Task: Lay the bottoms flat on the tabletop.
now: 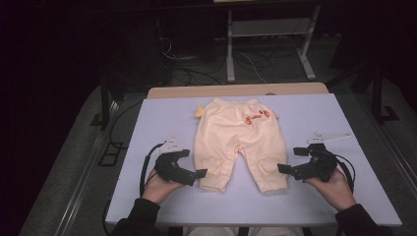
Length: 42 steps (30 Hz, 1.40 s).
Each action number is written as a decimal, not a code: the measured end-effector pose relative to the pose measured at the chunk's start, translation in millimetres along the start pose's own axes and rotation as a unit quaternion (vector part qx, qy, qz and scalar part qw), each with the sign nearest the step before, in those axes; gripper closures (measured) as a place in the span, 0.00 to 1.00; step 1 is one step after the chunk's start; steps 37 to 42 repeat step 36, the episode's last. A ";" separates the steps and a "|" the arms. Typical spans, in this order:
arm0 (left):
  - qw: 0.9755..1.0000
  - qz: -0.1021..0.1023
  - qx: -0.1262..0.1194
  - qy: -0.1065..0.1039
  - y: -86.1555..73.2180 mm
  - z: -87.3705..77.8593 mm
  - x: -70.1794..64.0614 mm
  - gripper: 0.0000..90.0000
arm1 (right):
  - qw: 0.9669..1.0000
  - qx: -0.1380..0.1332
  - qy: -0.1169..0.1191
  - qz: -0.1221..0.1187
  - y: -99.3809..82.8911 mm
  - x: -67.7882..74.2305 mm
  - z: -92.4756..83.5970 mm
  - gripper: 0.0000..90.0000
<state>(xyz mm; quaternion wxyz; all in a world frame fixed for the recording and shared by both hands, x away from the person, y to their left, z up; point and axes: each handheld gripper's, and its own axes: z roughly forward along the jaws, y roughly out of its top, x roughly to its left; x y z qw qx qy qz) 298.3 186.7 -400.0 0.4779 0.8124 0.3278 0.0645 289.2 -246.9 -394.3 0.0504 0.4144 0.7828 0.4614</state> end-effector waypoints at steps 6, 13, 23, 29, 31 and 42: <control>0.999 -0.008 -0.030 0.016 -11.3 -15.2 6.7 0.00 | 1.000 -0.015 -0.012 0.004 -9.3 -5.4 -6.2 0.00; 0.999 -0.010 -0.042 0.032 -23.2 -27.7 9.5 0.00 | 0.999 -0.028 -0.026 0.005 -22.6 -9.2 -12.6 0.00; 0.996 -0.011 -0.068 0.052 -39.6 -43.8 12.5 0.00 | 0.999 -0.034 -0.038 0.006 -41.3 -13.3 -20.4 0.00; 0.997 -0.006 -0.061 0.045 -46.9 -44.0 10.1 0.00 | 0.999 -0.035 -0.038 0.003 -49.7 -13.4 -16.8 0.00; 0.997 -0.004 -0.060 0.043 -47.0 -43.1 9.5 0.00 | 0.999 -0.035 -0.039 0.000 -50.1 -12.4 -15.9 0.00; 0.998 0.000 -0.057 0.040 -46.8 -40.3 8.9 0.00 | 0.998 -0.047 -0.042 -0.007 -51.7 -13.7 -15.7 0.00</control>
